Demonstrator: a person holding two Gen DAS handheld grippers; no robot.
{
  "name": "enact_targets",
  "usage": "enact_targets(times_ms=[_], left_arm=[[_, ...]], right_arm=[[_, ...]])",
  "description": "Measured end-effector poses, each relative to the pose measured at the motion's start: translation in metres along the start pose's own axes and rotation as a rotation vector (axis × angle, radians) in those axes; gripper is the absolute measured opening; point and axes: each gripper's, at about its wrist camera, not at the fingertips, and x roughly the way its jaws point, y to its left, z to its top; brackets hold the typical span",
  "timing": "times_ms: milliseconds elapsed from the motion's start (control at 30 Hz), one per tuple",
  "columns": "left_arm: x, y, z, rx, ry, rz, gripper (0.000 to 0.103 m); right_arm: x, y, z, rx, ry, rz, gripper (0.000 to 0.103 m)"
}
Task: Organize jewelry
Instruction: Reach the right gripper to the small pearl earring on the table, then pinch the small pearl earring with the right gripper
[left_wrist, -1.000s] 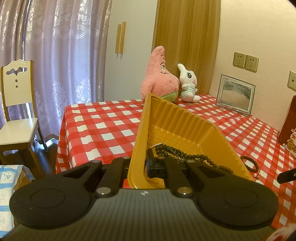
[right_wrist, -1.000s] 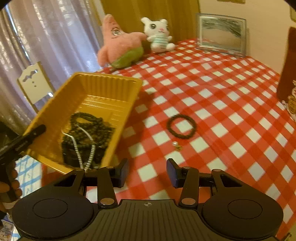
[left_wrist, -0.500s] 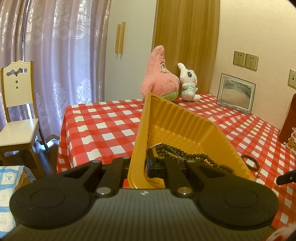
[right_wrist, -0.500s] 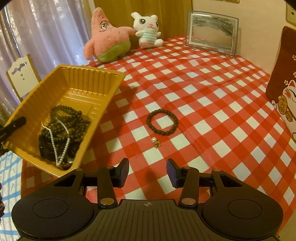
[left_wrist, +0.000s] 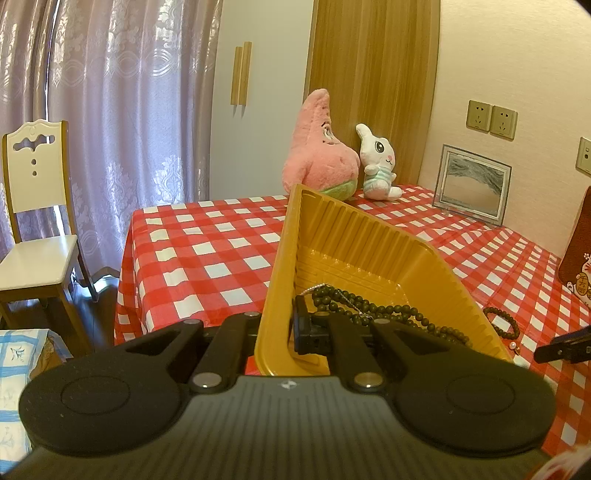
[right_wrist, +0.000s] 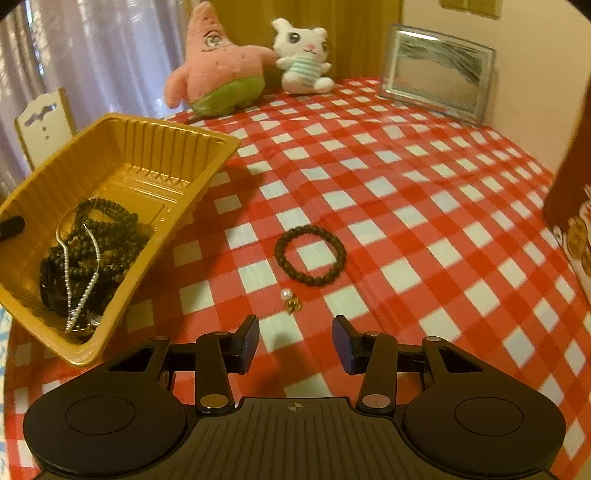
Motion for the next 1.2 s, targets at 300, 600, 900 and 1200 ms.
enact_targets(times_ms=[300,600,900,1200], left_arm=[[0.000,0.001,-0.001,0.000,0.002,0.003,0.006],[0.000,0.003,-0.001,0.000,0.004,0.004,0.006],[0.000,0.004,-0.001,0.003,0.004,0.004,0.006],[0.001,0.002,-0.001,0.007,0.004,0.003,0.006]], right_arm=[[0.025,0.006,0.012,-0.127,-0.020,0.029,0.038],[0.044,0.010,0.014,-0.201,0.011,0.028,0.018],[0.048,0.014,0.012,-0.237,0.014,0.008,0.008],[0.030,0.020,0.022,-0.229,-0.035,0.032,0.008]])
